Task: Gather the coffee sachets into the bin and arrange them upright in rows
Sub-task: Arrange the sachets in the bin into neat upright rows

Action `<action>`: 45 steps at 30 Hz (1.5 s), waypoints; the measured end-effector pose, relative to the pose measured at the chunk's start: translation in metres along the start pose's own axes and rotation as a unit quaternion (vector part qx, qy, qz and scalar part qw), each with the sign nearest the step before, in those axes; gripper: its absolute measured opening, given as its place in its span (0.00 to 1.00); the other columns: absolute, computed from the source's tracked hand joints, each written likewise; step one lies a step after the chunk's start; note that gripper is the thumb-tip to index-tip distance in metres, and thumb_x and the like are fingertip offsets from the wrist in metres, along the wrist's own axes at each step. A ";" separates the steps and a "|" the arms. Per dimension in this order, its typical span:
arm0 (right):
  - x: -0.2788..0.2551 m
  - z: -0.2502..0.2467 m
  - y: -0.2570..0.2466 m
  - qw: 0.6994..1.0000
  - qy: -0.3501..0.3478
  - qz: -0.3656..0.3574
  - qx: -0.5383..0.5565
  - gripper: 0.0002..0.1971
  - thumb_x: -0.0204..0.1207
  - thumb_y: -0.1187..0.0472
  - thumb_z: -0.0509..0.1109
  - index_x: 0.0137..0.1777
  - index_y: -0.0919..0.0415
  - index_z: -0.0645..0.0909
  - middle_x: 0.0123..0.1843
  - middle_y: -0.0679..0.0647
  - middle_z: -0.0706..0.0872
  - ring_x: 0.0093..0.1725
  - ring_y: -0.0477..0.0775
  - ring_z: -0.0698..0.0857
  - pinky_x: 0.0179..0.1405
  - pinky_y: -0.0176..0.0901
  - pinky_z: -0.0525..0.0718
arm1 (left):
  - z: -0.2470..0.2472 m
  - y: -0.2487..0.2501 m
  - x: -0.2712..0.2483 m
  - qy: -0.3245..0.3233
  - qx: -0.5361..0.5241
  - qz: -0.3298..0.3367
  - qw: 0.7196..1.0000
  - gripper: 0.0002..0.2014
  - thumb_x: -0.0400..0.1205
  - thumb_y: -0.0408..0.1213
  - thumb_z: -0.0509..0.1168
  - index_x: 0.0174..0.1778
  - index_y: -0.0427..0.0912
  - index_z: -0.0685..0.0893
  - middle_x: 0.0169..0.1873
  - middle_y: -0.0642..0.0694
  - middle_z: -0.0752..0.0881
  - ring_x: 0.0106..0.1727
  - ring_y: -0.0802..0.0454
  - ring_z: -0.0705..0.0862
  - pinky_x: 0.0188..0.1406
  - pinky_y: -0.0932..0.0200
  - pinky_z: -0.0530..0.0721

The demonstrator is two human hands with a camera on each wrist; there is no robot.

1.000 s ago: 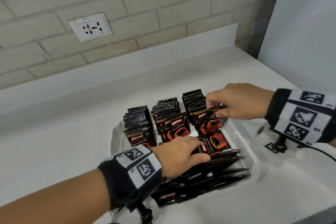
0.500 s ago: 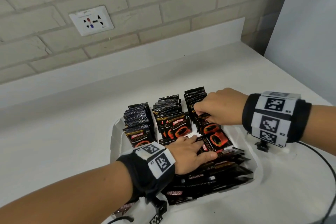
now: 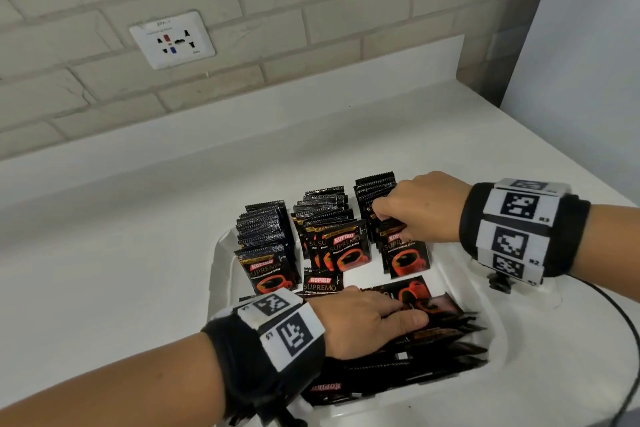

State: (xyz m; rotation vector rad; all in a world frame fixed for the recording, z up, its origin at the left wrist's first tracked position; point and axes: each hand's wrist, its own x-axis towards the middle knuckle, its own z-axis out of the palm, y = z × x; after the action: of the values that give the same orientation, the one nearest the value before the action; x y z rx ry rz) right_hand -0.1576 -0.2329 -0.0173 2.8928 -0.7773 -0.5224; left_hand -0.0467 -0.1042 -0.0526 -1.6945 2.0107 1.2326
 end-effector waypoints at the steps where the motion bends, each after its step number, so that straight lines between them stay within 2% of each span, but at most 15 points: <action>1: -0.001 0.000 0.000 1.000 -0.002 0.000 -0.004 0.11 0.79 0.60 0.63 0.61 0.56 0.72 0.55 0.55 0.82 0.43 0.55 0.79 0.26 0.37 0.65 | 0.000 -0.001 0.000 0.004 -0.010 0.012 1.000 0.35 0.79 0.68 0.40 0.77 0.52 0.68 0.77 0.48 0.70 0.77 0.47 0.66 0.78 0.48 0.63; 4: -0.004 -0.001 0.000 1.000 -0.008 -0.001 -0.019 0.09 0.79 0.61 0.62 0.59 0.57 0.73 0.55 0.55 0.81 0.46 0.58 0.81 0.24 0.36 0.62 | 0.000 -0.005 -0.001 0.026 -0.032 0.045 0.998 0.39 0.77 0.70 0.39 0.72 0.48 0.73 0.71 0.45 0.75 0.73 0.47 0.71 0.75 0.47 0.68; 7: -0.007 -0.003 0.001 1.000 -0.002 0.003 -0.007 0.06 0.79 0.63 0.62 0.54 0.57 0.73 0.54 0.55 0.81 0.40 0.55 0.75 0.25 0.35 0.62 | -0.003 -0.006 -0.006 0.050 -0.034 0.056 0.997 0.37 0.77 0.65 0.40 0.67 0.43 0.76 0.65 0.44 0.80 0.66 0.48 0.75 0.70 0.49 0.71; 10: -0.009 -0.004 0.000 1.000 0.005 0.003 -0.004 0.04 0.79 0.62 0.62 0.50 0.54 0.70 0.53 0.54 0.81 0.39 0.55 0.75 0.25 0.35 0.62 | -0.005 -0.006 -0.009 0.066 -0.035 0.045 0.996 0.30 0.83 0.59 0.44 0.68 0.41 0.76 0.67 0.43 0.78 0.69 0.48 0.74 0.72 0.51 0.69; 13: -0.009 -0.001 -0.002 1.000 0.000 0.006 -0.022 0.07 0.78 0.62 0.62 0.56 0.58 0.73 0.53 0.55 0.82 0.42 0.57 0.79 0.24 0.36 0.62 | -0.007 -0.004 -0.011 0.066 -0.015 0.031 0.997 0.30 0.84 0.58 0.44 0.72 0.41 0.73 0.73 0.44 0.74 0.74 0.49 0.70 0.75 0.55 0.65; 16: -0.010 -0.001 -0.002 1.000 0.004 0.013 -0.027 0.10 0.78 0.61 0.62 0.58 0.59 0.73 0.53 0.55 0.81 0.40 0.55 0.76 0.24 0.36 0.62 | -0.008 -0.004 -0.013 0.069 -0.008 0.032 0.997 0.32 0.82 0.60 0.43 0.72 0.42 0.74 0.72 0.45 0.75 0.73 0.49 0.71 0.75 0.54 0.66; 21: -0.015 -0.004 0.000 1.000 0.017 0.014 -0.011 0.11 0.79 0.58 0.63 0.60 0.57 0.72 0.55 0.53 0.81 0.46 0.56 0.82 0.25 0.35 0.64 | -0.011 -0.008 -0.021 0.076 -0.026 0.060 0.995 0.40 0.73 0.68 0.39 0.72 0.48 0.74 0.69 0.47 0.78 0.70 0.51 0.74 0.72 0.51 0.70; 26: -0.033 -0.020 0.005 0.995 0.076 0.033 0.048 0.07 0.80 0.54 0.62 0.53 0.54 0.74 0.49 0.49 0.80 0.44 0.50 0.81 0.32 0.37 0.72 | -0.026 -0.010 -0.049 0.108 -0.043 0.040 0.992 0.26 0.81 0.58 0.50 0.72 0.54 0.75 0.63 0.54 0.83 0.62 0.60 0.80 0.65 0.61 0.76; 28: -0.044 -0.022 0.003 0.992 0.060 0.011 0.115 0.04 0.80 0.54 0.62 0.45 0.51 0.75 0.42 0.43 0.79 0.42 0.43 0.80 0.35 0.30 0.73 | -0.032 -0.017 -0.062 0.142 -0.045 0.021 0.989 0.22 0.82 0.55 0.52 0.72 0.58 0.74 0.62 0.57 0.83 0.60 0.63 0.81 0.63 0.64 0.77; 30: -0.049 -0.017 -0.002 0.982 -0.003 -0.027 0.189 0.07 0.80 0.55 0.63 0.44 0.52 0.80 0.37 0.38 0.79 0.38 0.35 0.79 0.39 0.26 0.75 | -0.034 -0.024 -0.076 0.176 -0.052 0.001 0.983 0.21 0.82 0.55 0.53 0.72 0.62 0.71 0.63 0.64 0.80 0.60 0.70 0.79 0.62 0.73 0.75; 33: -0.046 0.000 -0.015 0.964 -0.111 -0.086 0.227 0.11 0.81 0.57 0.61 0.55 0.57 0.84 0.50 0.43 0.86 0.49 0.39 0.84 0.56 0.34 0.79 | -0.029 -0.028 -0.092 0.191 -0.080 -0.011 0.978 0.24 0.75 0.59 0.52 0.69 0.66 0.71 0.59 0.73 0.77 0.59 0.79 0.76 0.59 0.80 0.72; 36: -0.038 0.011 -0.024 0.957 -0.154 -0.083 0.231 0.16 0.83 0.60 0.58 0.68 0.53 0.77 0.63 0.49 0.83 0.59 0.47 0.82 0.65 0.41 0.77 | -0.019 -0.029 -0.099 0.195 -0.100 -0.022 0.975 0.24 0.73 0.59 0.54 0.66 0.67 0.74 0.58 0.73 0.79 0.58 0.80 0.76 0.59 0.79 0.73; 38: -0.033 0.012 -0.027 0.957 -0.155 -0.079 0.233 0.17 0.84 0.61 0.57 0.72 0.52 0.73 0.68 0.49 0.79 0.65 0.47 0.78 0.65 0.36 0.72 | -0.016 -0.033 -0.099 0.209 -0.089 -0.027 0.973 0.18 0.79 0.53 0.57 0.67 0.65 0.75 0.58 0.71 0.79 0.57 0.78 0.77 0.58 0.79 0.73; 42: -0.023 0.008 -0.035 0.961 -0.148 -0.091 0.217 0.18 0.84 0.61 0.57 0.72 0.51 0.72 0.70 0.51 0.76 0.68 0.51 0.74 0.66 0.42 0.72 | -0.018 -0.047 -0.091 0.214 -0.046 -0.061 0.974 0.16 0.85 0.46 0.56 0.69 0.57 0.77 0.55 0.65 0.79 0.49 0.76 0.77 0.47 0.84 0.72; 45: -0.012 0.010 -0.043 0.960 -0.149 -0.110 0.211 0.17 0.83 0.62 0.57 0.71 0.52 0.73 0.70 0.54 0.76 0.67 0.54 0.76 0.68 0.52 0.74 | -0.017 -0.054 -0.079 0.180 0.000 -0.070 0.981 0.17 0.86 0.44 0.55 0.70 0.52 0.76 0.64 0.57 0.80 0.59 0.66 0.78 0.56 0.77 0.72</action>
State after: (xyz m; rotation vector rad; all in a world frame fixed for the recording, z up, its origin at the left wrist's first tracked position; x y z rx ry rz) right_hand -0.1504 -0.1897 -0.0307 3.3712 -0.6718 -0.9390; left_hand 0.0308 -0.0605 -0.0143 -2.1450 2.0295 0.9321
